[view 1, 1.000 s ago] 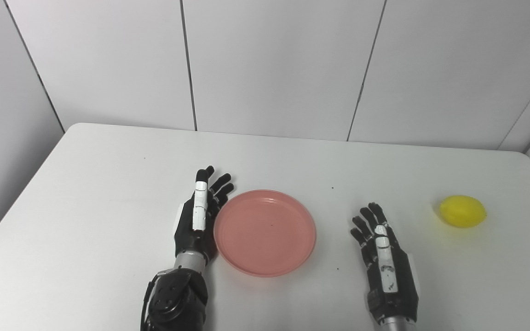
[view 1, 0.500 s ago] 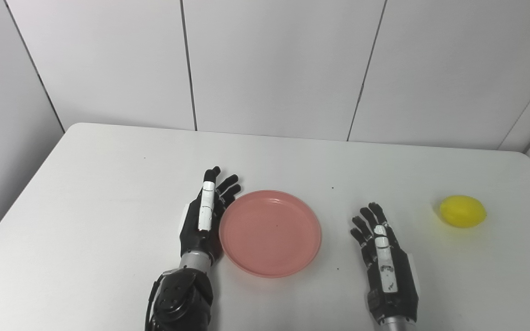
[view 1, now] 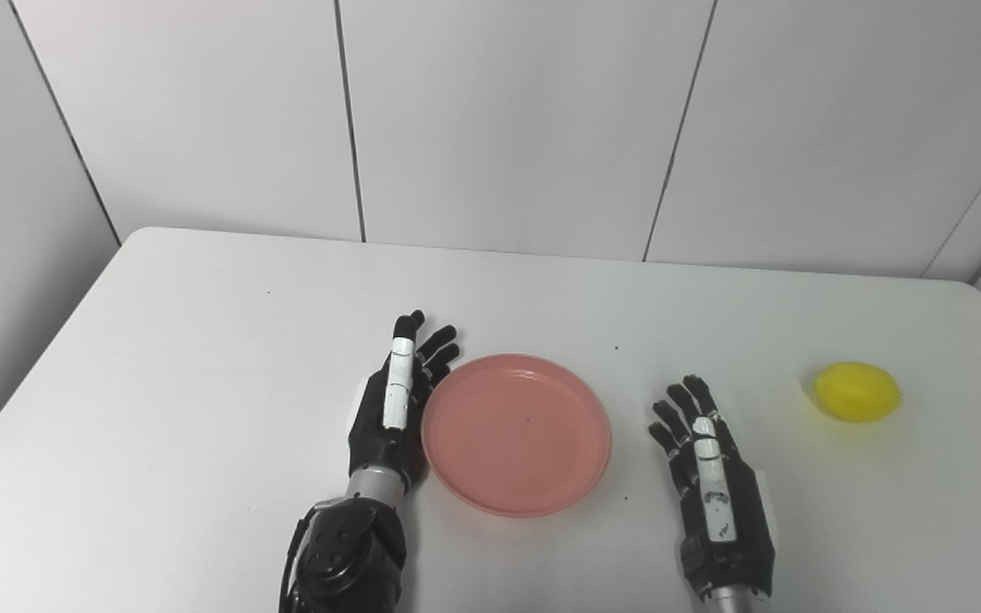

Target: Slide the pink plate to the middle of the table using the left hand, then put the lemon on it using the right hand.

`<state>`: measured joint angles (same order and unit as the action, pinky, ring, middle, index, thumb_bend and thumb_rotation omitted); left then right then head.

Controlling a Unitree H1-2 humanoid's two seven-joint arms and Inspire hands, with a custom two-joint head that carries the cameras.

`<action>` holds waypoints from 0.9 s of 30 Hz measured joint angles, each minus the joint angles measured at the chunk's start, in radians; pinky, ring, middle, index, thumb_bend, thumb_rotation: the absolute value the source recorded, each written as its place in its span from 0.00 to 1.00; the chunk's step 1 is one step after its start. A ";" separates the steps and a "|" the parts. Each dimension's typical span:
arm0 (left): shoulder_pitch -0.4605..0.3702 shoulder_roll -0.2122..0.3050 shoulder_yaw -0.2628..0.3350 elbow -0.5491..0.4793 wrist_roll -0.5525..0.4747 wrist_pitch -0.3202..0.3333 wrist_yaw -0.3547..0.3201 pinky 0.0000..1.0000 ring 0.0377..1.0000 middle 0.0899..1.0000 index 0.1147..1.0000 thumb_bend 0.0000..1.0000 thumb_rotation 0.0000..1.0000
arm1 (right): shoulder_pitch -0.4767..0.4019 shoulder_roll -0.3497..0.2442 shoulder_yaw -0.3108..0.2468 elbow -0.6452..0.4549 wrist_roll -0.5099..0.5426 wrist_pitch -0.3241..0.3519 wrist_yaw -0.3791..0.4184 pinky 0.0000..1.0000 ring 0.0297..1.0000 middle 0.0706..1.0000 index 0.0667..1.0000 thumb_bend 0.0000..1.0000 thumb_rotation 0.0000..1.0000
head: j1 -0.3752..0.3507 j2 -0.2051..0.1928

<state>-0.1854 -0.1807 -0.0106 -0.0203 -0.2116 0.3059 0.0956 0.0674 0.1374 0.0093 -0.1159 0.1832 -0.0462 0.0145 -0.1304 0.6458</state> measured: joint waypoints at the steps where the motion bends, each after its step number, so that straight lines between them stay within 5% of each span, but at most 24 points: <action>1: 0.000 0.000 0.000 0.000 0.000 0.000 0.000 0.91 0.84 0.82 0.91 0.81 0.86 | 0.000 0.000 0.000 0.000 0.000 0.000 0.000 0.90 0.88 0.89 0.89 0.78 0.74 | -0.024 -0.003; 8: -0.001 0.000 0.003 0.008 -0.002 -0.002 -0.004 0.94 0.84 0.82 0.92 0.80 0.86 | -0.011 0.000 0.000 0.017 -0.061 -0.020 -0.027 0.88 0.86 0.85 0.86 0.78 0.76 | -0.051 -0.006; 9: -0.002 0.000 0.008 0.009 -0.002 -0.002 -0.004 0.92 0.84 0.81 0.91 0.80 0.85 | -0.014 0.001 -0.003 0.020 -0.076 -0.027 -0.037 0.88 0.85 0.83 0.84 0.77 0.76 | -0.116 -0.018; 17: -0.024 0.001 0.030 0.040 -0.025 -0.017 -0.013 0.96 0.85 0.82 0.92 0.81 0.85 | -0.035 0.012 -0.028 0.030 -0.116 -0.044 -0.097 0.87 0.84 0.81 0.81 0.74 0.74 | -0.189 -0.035; 27: -0.036 0.001 0.040 0.069 -0.039 -0.049 -0.038 0.99 0.87 0.82 0.93 0.81 0.84 | -0.044 0.009 -0.023 0.035 -0.169 -0.055 -0.114 0.80 0.81 0.81 0.81 0.68 0.72 | -0.212 -0.044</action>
<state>-0.2212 -0.1795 0.0296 0.0490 -0.2503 0.2566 0.0576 0.0237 0.1469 -0.0141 -0.0806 0.0139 -0.1012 -0.0991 -0.3421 0.6013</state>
